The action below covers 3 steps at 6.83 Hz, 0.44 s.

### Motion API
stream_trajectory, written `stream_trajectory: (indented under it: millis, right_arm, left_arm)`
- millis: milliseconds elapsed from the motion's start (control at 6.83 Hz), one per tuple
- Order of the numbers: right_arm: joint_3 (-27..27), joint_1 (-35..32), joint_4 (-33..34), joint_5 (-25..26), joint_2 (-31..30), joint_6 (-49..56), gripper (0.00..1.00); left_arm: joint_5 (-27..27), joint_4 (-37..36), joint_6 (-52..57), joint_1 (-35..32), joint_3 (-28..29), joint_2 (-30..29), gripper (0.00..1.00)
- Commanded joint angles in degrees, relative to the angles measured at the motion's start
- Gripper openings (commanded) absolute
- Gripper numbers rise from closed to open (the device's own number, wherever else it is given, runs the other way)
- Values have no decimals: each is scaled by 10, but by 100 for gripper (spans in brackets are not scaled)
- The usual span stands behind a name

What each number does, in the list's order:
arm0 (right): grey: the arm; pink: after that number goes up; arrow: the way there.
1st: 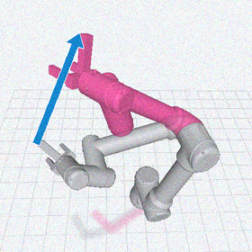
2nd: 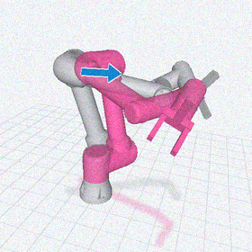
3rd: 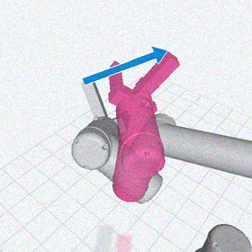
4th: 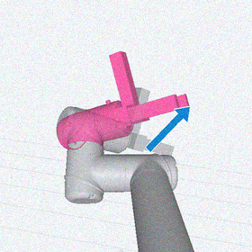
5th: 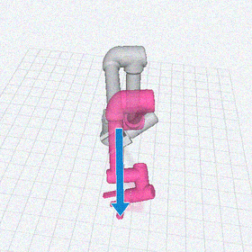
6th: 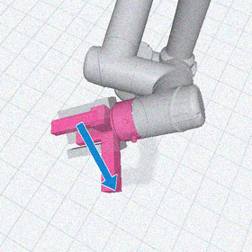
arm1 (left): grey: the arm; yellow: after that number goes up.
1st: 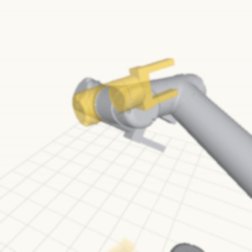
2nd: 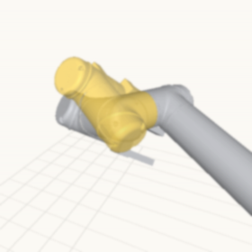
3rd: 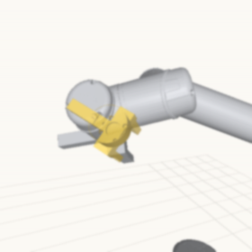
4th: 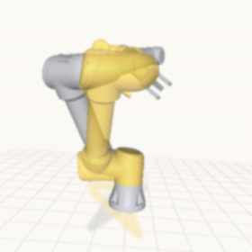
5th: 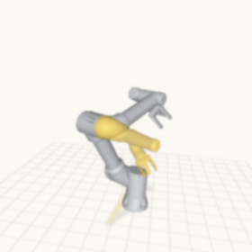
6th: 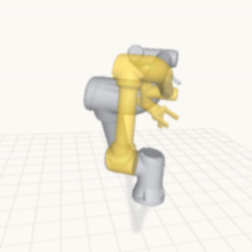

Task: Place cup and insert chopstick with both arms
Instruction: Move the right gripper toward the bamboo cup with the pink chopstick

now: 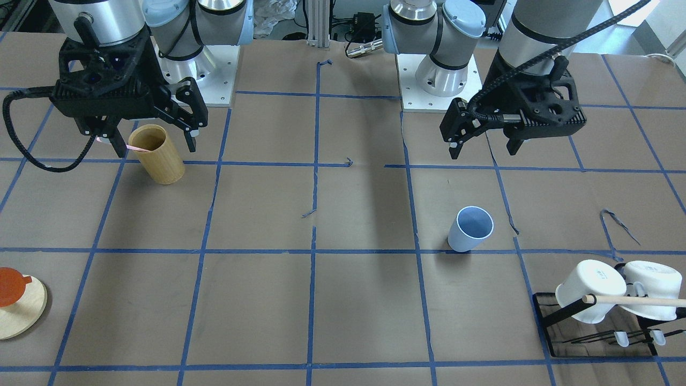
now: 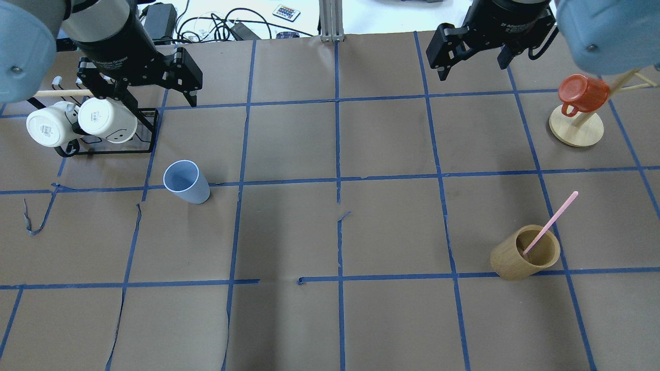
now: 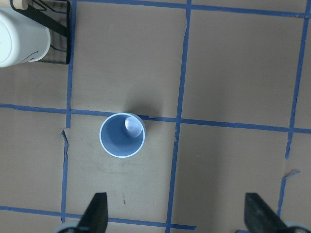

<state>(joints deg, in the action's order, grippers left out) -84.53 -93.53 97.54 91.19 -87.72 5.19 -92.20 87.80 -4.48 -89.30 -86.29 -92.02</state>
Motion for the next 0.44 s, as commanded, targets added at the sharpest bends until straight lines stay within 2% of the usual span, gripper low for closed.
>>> stream_trajectory:
  millis: [0, 293]
  right_arm:
    - [-2, 1, 3, 0, 4, -2, 100]
    - [-2, 3, -5, 12, 0, -1, 100]
  left_arm:
    - [-1, 0, 0, 0, 1, -1, 100]
    - [-1, 0, 0, 0, 0, -1, 100]
